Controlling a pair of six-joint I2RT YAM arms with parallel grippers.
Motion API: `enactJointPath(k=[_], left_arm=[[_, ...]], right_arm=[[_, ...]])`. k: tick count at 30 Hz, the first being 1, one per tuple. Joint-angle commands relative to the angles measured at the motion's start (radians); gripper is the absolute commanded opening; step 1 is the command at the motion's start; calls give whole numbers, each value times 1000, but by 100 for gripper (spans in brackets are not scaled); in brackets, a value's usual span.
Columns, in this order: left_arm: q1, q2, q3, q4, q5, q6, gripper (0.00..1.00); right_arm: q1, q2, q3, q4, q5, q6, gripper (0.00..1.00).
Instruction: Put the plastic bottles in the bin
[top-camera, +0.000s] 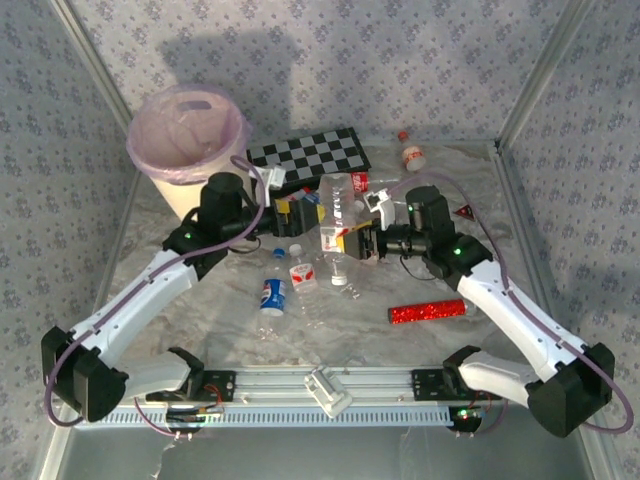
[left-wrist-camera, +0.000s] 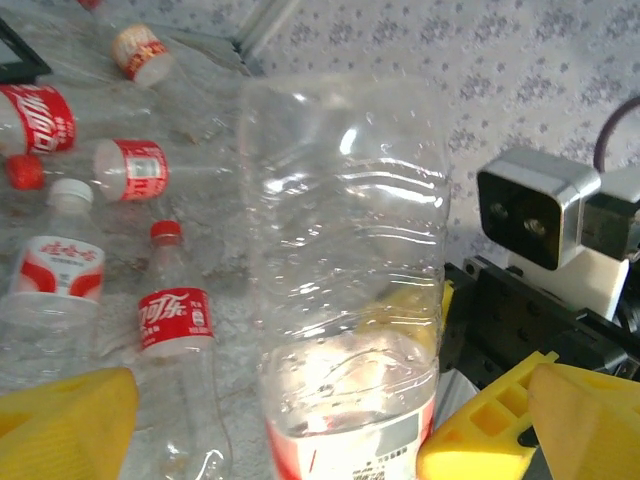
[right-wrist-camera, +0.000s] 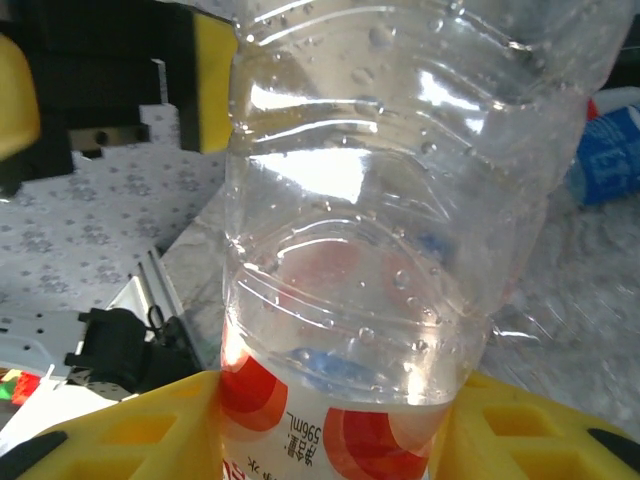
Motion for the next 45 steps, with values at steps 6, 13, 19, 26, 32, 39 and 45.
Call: enactJointPath(k=[6, 13, 19, 26, 32, 39, 45], left_arm=[[-56, 73, 24, 41, -9, 22, 100], [-79, 101, 35, 55, -27, 31, 80], [-78, 96, 56, 24, -56, 40, 61], [-35, 66, 152, -142, -111, 144, 52], [127, 0, 336, -332, -184, 289, 46], [406, 18, 497, -318, -297, 309, 13], [533, 117, 609, -298, -372, 348, 0]], right_arm=[[39, 9, 15, 94, -52, -18, 48], [54, 34, 27, 105, -24, -17, 47], [60, 51, 34, 98, -13, -29, 53], [14, 7, 27, -18, 4, -65, 100], [-89, -96, -41, -145, 156, -4, 100], [-108, -126, -128, -234, 320, 94, 100], [-109, -141, -149, -260, 330, 149, 100]])
